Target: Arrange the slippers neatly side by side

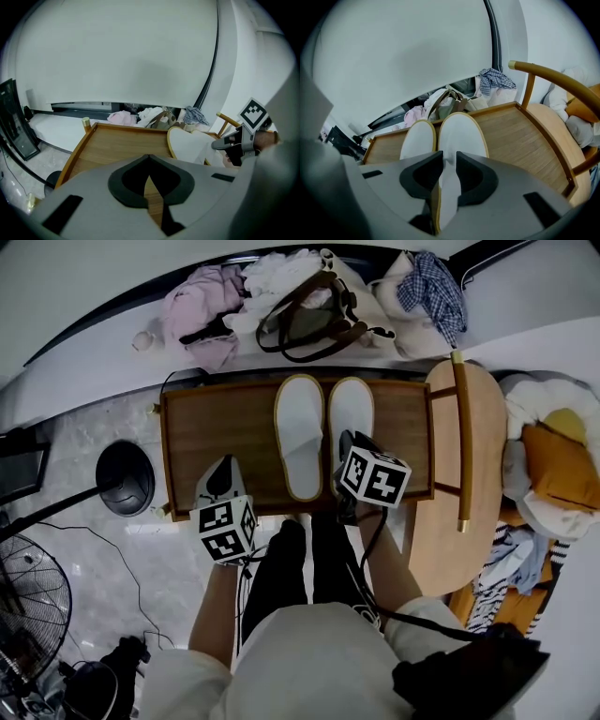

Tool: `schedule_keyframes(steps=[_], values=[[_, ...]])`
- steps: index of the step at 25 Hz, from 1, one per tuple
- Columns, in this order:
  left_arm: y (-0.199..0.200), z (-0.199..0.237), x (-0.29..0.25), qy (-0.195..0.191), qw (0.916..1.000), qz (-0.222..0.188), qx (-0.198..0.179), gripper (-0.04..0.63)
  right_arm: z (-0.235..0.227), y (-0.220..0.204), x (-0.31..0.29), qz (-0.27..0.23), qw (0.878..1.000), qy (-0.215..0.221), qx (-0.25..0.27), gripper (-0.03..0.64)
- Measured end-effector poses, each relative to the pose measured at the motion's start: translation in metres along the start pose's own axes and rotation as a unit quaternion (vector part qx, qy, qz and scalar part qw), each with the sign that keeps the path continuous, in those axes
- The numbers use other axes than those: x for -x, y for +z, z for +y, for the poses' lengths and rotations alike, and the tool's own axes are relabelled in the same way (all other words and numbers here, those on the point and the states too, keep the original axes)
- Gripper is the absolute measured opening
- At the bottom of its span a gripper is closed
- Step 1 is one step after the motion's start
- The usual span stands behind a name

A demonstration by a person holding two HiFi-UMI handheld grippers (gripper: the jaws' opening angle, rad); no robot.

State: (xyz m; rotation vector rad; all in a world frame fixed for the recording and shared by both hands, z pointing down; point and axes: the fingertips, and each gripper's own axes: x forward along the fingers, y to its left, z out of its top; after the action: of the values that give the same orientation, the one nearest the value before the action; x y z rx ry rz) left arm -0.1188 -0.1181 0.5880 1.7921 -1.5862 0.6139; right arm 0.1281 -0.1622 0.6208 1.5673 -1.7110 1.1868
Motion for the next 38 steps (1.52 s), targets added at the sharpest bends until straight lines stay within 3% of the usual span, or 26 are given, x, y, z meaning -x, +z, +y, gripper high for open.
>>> schedule_keyframes(steps=[23, 38], values=[[0.030, -0.038, 0.040, 0.018, 0.9974, -0.064, 0.028, 0.017, -0.008, 0.027, 0.059, -0.027, 0.997, 0.028, 0.062, 0.110], [0.079, -0.087, 0.074, 0.008, 0.9920, -0.126, -0.005, 0.016, -0.030, 0.061, 0.115, -0.074, 0.992, 0.045, 0.087, 0.080]])
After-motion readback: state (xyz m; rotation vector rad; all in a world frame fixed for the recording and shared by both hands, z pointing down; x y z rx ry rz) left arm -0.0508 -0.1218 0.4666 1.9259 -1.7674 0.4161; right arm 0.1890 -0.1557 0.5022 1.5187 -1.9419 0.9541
